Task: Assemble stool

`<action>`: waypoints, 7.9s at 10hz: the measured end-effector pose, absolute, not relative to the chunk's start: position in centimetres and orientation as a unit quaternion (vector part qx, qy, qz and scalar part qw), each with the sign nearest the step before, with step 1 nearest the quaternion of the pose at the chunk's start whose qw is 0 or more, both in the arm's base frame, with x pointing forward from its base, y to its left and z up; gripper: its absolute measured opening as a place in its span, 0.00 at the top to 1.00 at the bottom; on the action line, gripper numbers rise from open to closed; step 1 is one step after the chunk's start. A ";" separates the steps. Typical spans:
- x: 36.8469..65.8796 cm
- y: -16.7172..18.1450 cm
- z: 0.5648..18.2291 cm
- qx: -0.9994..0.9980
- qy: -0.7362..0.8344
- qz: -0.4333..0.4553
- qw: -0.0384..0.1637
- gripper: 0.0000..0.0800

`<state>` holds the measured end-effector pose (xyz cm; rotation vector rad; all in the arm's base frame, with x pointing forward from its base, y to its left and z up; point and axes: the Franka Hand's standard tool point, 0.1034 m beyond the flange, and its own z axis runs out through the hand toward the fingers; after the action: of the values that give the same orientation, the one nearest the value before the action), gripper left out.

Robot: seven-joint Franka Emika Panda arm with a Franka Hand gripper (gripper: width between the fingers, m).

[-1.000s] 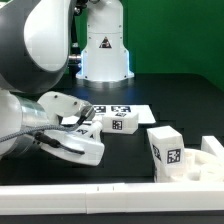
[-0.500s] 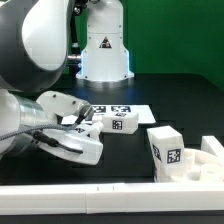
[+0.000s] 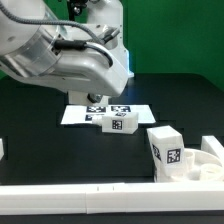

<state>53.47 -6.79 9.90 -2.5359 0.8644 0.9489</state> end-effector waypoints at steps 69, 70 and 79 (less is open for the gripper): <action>63.9 9.3 9.7 -0.966 0.225 -0.127 0.013 0.19; 64.3 9.5 9.9 -0.968 0.231 -0.102 0.014 0.19; 63.8 11.6 10.0 -0.953 0.302 -0.021 0.024 0.19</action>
Offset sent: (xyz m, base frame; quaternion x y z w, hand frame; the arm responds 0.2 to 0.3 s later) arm 0.0332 0.0664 0.0699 -0.0582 0.1531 -0.0257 0.9862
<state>63.85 11.55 9.97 -2.9484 0.9356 -0.0659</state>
